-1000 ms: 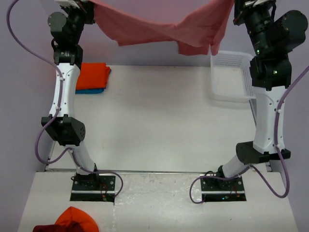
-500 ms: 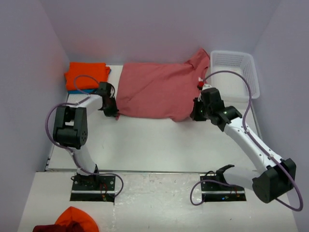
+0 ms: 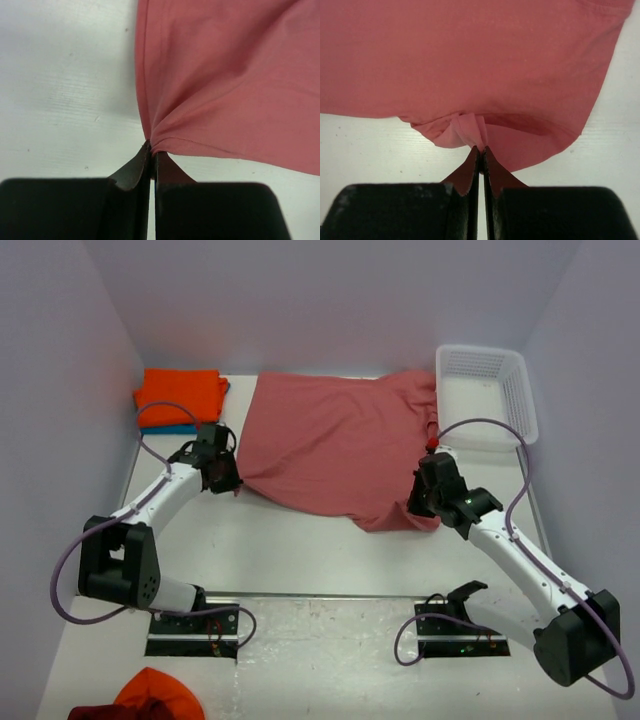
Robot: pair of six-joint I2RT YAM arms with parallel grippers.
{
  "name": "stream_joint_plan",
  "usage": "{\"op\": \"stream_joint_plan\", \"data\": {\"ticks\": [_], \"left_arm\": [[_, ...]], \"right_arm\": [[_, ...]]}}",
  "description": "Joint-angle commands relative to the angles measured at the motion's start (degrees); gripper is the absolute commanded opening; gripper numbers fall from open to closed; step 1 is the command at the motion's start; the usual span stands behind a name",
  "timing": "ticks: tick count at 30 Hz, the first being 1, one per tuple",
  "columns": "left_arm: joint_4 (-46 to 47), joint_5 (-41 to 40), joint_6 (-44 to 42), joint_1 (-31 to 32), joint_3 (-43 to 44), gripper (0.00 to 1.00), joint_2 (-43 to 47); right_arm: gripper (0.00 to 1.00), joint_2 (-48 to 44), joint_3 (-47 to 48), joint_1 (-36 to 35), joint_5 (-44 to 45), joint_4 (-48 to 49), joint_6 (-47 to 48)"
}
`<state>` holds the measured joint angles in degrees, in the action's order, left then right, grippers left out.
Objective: Fold and stack the t-shirts
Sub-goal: Flatten out the tshirt, then fold the flattened tshirt in 1/3 of the way
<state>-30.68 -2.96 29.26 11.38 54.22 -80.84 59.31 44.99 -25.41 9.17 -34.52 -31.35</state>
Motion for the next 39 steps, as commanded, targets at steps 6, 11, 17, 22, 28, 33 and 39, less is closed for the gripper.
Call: {"op": "stream_joint_plan", "data": {"ticks": [6, 11, 17, 22, 28, 33, 39], "left_arm": [[-6.6, -8.8, 1.6, -0.3, 0.0, 0.00, -4.1], [-9.5, -14.2, 3.7, -0.3, -1.1, 0.00, -3.0], [-12.3, -18.2, 4.1, -0.4, -0.3, 0.00, -5.6], [-13.4, -20.2, 6.2, -0.5, -1.0, 0.00, -6.5], [-12.4, -19.3, 4.9, -0.5, -0.8, 0.00, -7.7], [-12.7, -19.5, 4.0, -0.4, 1.7, 0.00, -8.4], [-12.6, -18.9, 1.9, -0.1, 4.8, 0.00, -9.7]], "right_arm": [[0.00, -2.2, -0.2, -0.3, 15.1, -7.1, -8.6], [0.00, -7.7, 1.8, -0.3, 17.5, -10.8, -9.8], [0.00, -6.8, 4.1, -0.3, 17.0, -15.7, -11.8], [0.00, -8.8, 3.3, -0.5, 16.1, -16.5, -12.9], [0.00, -7.0, 5.1, -0.6, 18.2, -17.7, -12.2], [0.00, -5.2, 7.5, -0.5, 20.7, -16.6, -9.6], [0.00, -1.1, 10.0, -0.5, 22.2, -14.1, -7.1]]}}
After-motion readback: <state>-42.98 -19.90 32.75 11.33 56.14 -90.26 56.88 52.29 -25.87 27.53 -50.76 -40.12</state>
